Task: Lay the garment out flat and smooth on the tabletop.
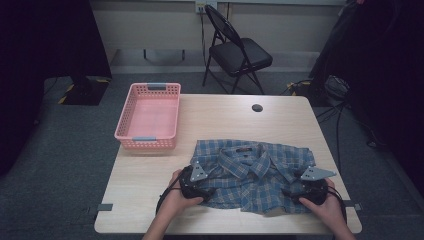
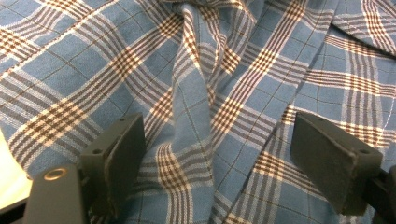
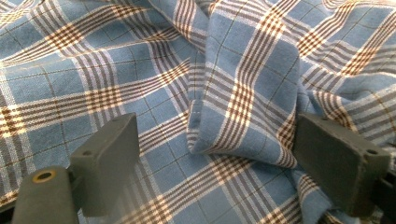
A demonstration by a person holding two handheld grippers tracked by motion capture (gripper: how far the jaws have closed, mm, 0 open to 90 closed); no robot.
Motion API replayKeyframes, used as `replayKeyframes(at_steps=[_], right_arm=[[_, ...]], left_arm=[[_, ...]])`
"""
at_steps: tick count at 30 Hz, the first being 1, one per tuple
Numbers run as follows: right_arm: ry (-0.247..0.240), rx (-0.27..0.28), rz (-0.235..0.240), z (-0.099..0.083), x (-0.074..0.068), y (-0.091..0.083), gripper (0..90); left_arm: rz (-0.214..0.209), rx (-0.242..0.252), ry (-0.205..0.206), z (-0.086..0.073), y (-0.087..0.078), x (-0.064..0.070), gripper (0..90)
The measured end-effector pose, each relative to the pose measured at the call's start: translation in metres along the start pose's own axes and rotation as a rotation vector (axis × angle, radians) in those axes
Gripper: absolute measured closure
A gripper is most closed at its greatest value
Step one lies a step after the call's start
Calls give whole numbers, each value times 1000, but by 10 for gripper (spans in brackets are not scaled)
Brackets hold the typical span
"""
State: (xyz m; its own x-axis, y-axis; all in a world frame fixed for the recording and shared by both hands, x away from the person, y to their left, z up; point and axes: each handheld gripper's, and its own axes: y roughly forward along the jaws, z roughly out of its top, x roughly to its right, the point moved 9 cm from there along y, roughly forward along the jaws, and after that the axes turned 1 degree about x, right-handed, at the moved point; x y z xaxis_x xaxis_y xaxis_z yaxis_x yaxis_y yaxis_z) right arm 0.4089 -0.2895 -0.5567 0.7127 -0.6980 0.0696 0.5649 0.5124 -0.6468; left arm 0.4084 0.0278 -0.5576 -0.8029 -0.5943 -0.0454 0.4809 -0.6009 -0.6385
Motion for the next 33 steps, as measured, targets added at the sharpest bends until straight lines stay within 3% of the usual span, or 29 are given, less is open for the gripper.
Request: replayKeyframes(at_steps=[15, 20, 22, 25, 29, 33], right_arm=[[-1, 2, 2, 0, 0, 0, 139], [6, 18, 5, 2, 0, -2, 156], [18, 36, 11, 9, 1, -9, 187], [23, 76, 4, 21, 2, -18, 208], [42, 129, 11, 37, 5, -24, 253], [58, 141, 25, 45, 8, -19, 318]], left_arm=[[6, 4, 5, 0, -1, 0, 183], [0, 34, -32, 8, -8, -1, 199], [0, 82, -56, 20, -17, -3, 209], [1, 95, -65, 27, -21, -3, 238], [-3, 89, -72, 31, -17, -4, 290], [7, 77, -61, 32, -13, -6, 342]])
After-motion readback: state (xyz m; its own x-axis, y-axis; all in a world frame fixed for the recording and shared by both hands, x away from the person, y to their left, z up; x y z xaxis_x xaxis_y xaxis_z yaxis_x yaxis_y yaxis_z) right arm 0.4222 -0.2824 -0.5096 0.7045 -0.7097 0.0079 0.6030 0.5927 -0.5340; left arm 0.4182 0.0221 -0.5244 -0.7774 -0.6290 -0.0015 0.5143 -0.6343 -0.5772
